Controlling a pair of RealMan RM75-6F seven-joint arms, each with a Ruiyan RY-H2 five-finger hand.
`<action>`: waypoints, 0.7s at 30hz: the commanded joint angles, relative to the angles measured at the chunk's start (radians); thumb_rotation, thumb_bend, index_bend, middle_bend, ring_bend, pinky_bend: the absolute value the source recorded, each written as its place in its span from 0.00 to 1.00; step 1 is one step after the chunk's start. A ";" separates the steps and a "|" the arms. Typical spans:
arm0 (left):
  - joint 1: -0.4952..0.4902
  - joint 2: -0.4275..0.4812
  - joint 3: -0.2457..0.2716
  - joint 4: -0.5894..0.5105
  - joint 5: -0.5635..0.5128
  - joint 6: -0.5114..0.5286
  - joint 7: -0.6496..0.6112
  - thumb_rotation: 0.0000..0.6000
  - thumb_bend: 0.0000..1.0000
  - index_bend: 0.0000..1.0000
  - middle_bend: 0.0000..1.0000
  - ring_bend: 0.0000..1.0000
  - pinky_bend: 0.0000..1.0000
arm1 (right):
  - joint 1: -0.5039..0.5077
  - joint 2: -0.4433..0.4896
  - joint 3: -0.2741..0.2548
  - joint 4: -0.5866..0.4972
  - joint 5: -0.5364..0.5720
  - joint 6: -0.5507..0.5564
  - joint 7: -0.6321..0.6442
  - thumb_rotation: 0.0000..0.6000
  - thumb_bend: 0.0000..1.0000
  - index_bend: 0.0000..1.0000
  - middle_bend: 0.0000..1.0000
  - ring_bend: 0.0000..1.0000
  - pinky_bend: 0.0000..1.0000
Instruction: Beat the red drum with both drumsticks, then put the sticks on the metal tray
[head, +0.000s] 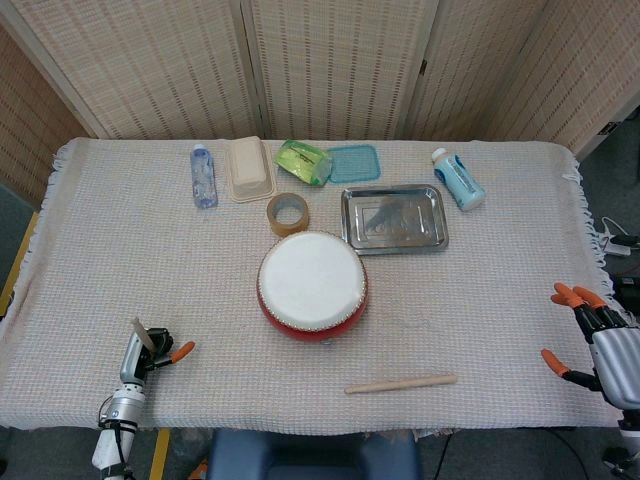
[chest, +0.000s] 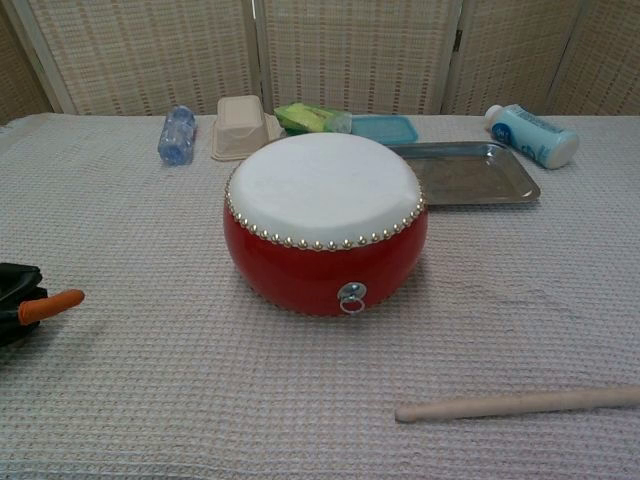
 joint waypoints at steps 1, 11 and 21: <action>-0.001 -0.007 0.001 0.014 0.001 0.000 0.015 1.00 0.24 1.00 1.00 1.00 1.00 | 0.000 0.000 0.000 0.000 -0.001 0.001 0.000 1.00 0.18 0.11 0.23 0.11 0.29; -0.015 0.009 0.027 0.065 0.065 0.054 0.142 1.00 0.35 1.00 1.00 1.00 1.00 | 0.017 0.014 -0.019 -0.017 -0.021 -0.040 0.056 1.00 0.18 0.15 0.23 0.12 0.29; -0.045 0.140 0.059 0.017 0.144 0.114 0.506 1.00 0.35 1.00 1.00 1.00 1.00 | 0.101 0.014 -0.073 -0.045 -0.083 -0.208 0.109 1.00 0.18 0.31 0.27 0.21 0.39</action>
